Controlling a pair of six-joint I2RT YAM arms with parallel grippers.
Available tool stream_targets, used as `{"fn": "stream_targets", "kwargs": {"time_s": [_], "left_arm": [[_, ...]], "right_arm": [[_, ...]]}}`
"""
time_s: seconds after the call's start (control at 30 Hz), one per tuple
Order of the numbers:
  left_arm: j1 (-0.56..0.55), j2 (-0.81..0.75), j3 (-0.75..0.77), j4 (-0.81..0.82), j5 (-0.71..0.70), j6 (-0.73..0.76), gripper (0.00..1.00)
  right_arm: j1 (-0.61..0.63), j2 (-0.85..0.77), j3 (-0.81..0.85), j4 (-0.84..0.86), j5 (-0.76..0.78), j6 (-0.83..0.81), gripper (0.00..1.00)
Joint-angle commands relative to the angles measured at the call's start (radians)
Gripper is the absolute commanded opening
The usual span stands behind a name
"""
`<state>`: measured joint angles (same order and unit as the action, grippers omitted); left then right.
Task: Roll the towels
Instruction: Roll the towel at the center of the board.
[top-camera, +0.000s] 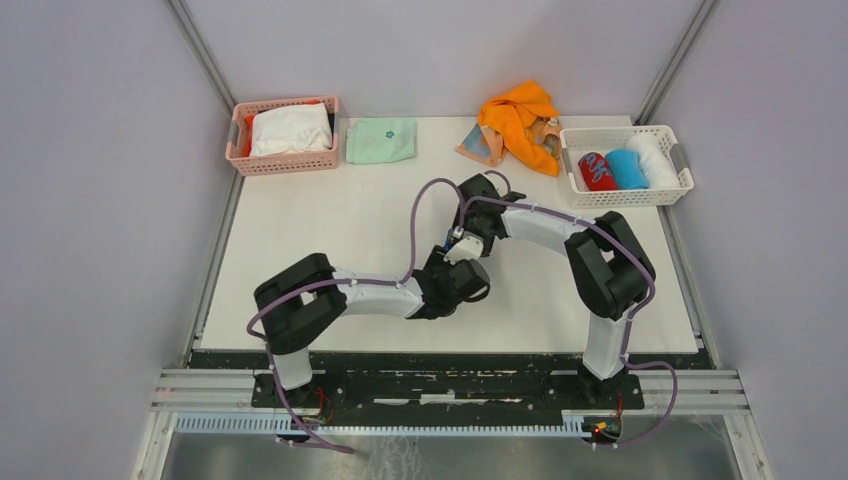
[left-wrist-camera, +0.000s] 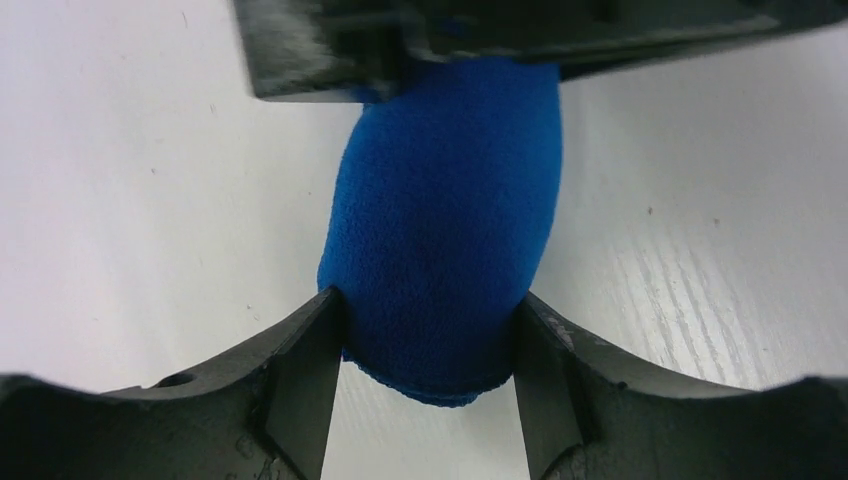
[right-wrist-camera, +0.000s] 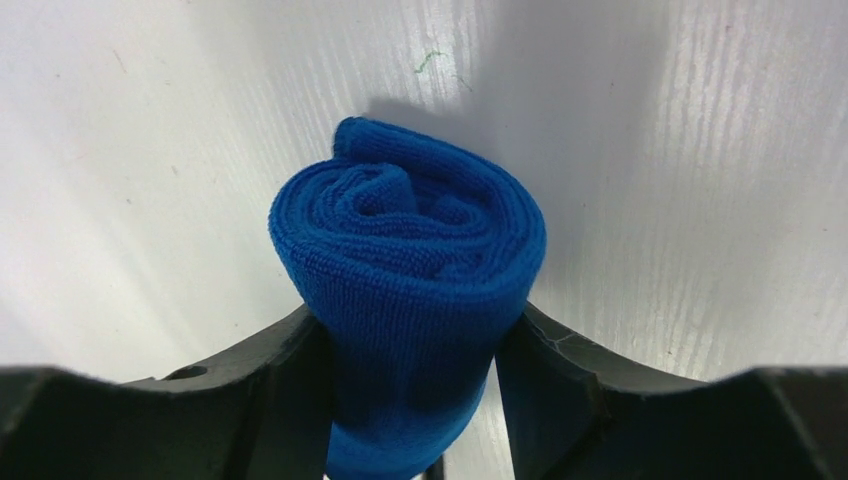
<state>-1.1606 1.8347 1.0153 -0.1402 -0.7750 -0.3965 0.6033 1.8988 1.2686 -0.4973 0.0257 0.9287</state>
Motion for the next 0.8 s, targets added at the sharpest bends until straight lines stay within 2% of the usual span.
{"fn": "stream_targets", "kwargs": {"time_s": [0.0, 0.1, 0.23, 0.43, 0.77], "left_arm": [[0.106, -0.091, -0.076, 0.016, 0.256, -0.152, 0.64], [0.149, -0.118, -0.095, 0.027, 0.364, -0.181, 0.63], [0.172, -0.129, -0.096, 0.037, 0.428, -0.192, 0.63], [0.189, -0.115, -0.069, 0.013, 0.464, -0.217, 0.62], [0.213, -0.057, 0.024, -0.052, 0.555, -0.31, 0.61]], "right_arm": [[-0.008, -0.068, -0.056, 0.052, -0.054, -0.044, 0.64], [-0.012, -0.097, -0.08, 0.108, -0.09, -0.044, 0.71], [-0.012, -0.106, -0.108, 0.161, -0.121, -0.033, 0.75], [-0.009, -0.113, -0.159, 0.229, -0.166, 0.034, 0.75], [0.019, -0.108, -0.238, 0.346, -0.156, 0.081, 0.72]]}}
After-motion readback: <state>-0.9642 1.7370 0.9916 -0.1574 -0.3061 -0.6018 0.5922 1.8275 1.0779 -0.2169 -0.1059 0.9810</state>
